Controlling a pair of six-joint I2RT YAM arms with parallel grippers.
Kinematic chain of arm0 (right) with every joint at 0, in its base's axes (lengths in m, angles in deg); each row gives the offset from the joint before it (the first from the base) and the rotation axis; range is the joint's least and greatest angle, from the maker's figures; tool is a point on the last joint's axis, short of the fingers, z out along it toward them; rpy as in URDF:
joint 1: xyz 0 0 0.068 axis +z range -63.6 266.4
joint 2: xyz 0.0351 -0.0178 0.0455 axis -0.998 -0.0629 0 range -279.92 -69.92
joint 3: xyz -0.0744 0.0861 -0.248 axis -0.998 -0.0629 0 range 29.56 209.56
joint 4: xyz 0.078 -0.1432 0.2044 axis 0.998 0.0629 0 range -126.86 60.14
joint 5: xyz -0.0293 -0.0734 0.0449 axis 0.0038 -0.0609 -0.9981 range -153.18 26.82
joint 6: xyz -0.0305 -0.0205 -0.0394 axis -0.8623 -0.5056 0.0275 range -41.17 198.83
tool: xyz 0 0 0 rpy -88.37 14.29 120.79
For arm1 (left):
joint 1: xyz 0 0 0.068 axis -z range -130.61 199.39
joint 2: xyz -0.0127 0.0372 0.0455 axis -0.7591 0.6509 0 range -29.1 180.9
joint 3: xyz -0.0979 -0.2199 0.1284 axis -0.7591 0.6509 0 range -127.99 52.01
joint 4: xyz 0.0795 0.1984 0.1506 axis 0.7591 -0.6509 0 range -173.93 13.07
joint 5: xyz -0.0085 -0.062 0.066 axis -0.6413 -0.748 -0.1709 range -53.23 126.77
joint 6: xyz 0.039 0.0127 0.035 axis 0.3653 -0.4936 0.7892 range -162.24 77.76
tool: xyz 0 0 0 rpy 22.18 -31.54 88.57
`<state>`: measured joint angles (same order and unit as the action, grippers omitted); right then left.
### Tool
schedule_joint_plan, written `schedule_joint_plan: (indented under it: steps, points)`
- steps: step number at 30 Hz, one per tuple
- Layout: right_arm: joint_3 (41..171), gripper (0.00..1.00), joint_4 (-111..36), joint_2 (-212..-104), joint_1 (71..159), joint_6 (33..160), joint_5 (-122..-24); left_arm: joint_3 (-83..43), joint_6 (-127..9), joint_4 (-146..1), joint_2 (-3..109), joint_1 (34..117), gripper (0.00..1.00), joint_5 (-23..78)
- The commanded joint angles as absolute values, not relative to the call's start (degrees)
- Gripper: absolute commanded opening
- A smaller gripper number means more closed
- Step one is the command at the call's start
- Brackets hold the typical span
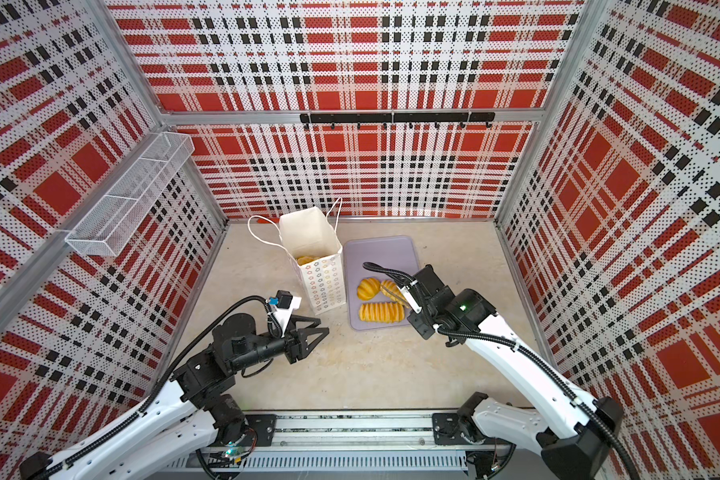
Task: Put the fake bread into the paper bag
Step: 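Move the open tongs over the farthest striped roll on the tray, then lower the tongs and close them on the farthest striped roll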
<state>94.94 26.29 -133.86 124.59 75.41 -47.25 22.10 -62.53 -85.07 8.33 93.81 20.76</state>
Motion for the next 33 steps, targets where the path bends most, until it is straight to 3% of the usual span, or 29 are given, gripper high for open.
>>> schedule_joint_plan:
  steps: [1, 33]
  points:
    - [95.0, 0.3, 24.55, -134.36, 124.37, 75.15, -46.47, 22.48, -61.53, -84.82, 7.73, 95.58, 0.54, 22.78]
    - [94.14, 0.32, 24.34, -136.08, 124.45, 74.79, -45.77, 22.13, -61.22, -85.67, 7.89, 96.41, 0.55, 24.66]
